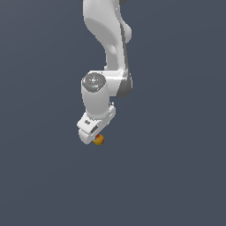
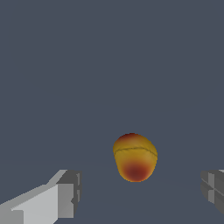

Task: Pick up the object and move it to a goal position.

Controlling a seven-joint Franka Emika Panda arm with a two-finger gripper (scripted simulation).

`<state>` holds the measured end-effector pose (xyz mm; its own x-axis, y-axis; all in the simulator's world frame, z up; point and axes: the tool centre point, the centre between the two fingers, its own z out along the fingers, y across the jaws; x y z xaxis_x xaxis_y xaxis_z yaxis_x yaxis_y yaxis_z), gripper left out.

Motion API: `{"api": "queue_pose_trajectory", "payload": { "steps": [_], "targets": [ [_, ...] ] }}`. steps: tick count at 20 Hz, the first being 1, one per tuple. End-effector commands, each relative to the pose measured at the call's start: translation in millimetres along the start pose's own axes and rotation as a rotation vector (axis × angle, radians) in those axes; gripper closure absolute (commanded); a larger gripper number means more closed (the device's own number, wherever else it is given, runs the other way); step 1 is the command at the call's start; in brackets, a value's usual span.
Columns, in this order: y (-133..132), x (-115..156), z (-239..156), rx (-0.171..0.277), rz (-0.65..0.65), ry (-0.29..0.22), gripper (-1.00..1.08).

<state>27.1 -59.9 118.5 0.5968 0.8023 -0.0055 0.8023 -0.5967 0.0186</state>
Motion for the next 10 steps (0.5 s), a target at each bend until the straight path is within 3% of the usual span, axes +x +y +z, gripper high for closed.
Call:
{"api": "queue_pose_trajectory", "payload": {
  "steps": [1,10],
  "targets": [
    [2,-3,6,0.003,-0.063,0.000,-0.92],
    [9,-11,25,0.013,-0.248,0.005,-0.92]
  ]
}}
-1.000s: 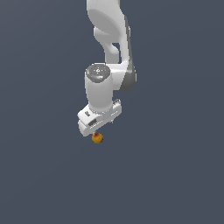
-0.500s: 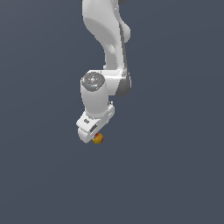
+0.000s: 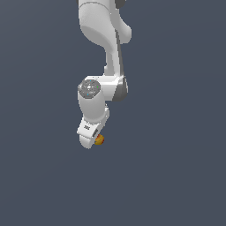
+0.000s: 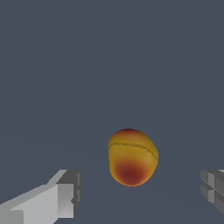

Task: Pick up the object and move it to a goal position.

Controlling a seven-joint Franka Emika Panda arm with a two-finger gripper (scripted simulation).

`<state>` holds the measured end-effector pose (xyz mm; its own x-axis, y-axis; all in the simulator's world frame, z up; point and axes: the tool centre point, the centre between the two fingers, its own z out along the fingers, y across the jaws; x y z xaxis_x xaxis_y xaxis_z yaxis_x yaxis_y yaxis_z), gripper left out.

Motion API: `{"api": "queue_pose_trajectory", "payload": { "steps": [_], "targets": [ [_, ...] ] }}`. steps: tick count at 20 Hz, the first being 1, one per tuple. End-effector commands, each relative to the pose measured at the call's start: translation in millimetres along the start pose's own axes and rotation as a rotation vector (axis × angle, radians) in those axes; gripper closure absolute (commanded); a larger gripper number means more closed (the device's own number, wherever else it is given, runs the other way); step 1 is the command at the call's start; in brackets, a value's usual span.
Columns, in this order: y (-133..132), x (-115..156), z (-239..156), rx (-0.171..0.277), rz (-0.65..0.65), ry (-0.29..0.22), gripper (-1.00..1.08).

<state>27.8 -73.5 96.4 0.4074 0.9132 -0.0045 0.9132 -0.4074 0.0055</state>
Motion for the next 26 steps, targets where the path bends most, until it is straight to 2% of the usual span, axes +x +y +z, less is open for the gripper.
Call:
{"api": "queue_pose_trajectory", "payload": {
  "steps": [1,8,16,26],
  "targets": [
    [1,-2,4,0.002,-0.042,0.002,-0.92],
    [3,-5,10,0.005,-0.107,0.004,-0.92],
    [3,-6,15,0.005,-0.113,0.005,-0.92],
    [1,-6,58,0.005,-0.117,0.005,-0.92]
  ]
}}
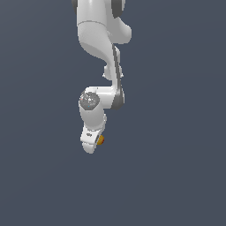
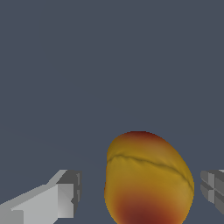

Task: Pick up the object and move it to a goal position.

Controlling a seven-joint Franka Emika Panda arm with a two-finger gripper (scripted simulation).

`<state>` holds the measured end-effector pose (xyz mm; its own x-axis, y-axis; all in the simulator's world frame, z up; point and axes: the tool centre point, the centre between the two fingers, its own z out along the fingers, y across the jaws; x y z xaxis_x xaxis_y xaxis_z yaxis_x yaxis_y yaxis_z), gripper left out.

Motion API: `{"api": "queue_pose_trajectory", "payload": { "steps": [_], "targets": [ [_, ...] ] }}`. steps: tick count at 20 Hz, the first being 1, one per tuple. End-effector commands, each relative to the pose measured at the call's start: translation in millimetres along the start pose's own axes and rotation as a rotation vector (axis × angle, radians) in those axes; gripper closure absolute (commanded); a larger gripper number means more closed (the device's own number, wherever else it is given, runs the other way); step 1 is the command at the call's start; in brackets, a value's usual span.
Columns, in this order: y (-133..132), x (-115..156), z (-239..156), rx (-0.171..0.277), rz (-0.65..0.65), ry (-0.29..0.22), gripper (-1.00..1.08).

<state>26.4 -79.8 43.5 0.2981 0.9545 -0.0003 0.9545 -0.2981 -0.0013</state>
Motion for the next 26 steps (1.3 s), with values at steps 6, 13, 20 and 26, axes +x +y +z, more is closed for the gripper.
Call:
{"api": "queue_pose_trajectory", "payload": {
  "steps": [6,13,20,26],
  "targets": [
    [2,0,9,-0.001,0.000,0.000,1.08],
    [2,0,9,-0.001,0.000,0.000,1.08],
    [3,1,-2,-0.003,0.000,0.000,1.08],
    [9,7,-36,-0.002,-0.001,0.000,1.08]
  ]
}}
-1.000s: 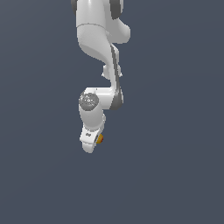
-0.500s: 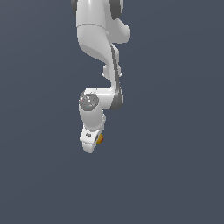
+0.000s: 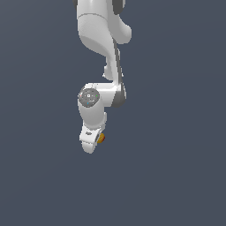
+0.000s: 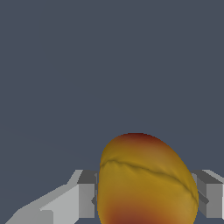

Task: Pick up the object and move it to a goal position.

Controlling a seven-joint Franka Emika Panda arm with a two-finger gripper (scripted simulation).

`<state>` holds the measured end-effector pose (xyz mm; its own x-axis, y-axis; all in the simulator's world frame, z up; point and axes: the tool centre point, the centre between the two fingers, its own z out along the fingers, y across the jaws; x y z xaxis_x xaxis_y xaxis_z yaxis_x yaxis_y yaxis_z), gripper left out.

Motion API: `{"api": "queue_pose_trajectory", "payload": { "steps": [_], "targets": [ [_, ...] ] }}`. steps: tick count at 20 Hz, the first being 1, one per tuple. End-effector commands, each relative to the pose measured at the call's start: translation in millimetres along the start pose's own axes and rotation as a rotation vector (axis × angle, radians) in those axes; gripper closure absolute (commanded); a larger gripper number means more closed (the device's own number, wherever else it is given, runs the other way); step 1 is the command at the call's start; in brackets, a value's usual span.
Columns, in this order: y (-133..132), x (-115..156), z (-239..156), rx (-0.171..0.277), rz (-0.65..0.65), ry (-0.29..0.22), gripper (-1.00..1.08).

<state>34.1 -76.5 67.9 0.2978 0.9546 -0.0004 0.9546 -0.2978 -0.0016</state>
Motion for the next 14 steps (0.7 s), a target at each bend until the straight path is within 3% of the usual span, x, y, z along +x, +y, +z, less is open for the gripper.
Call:
{"api": "queue_pose_trajectory", "payload": {
  "steps": [1,7,14],
  "targets": [
    [4,3,-19,-0.003,0.000,0.000,1.08],
    [11,10,-58,-0.002,-0.001,0.001,1.08],
    [15,13,-72,-0.002,0.000,0.001,1.08]
  ]
}}
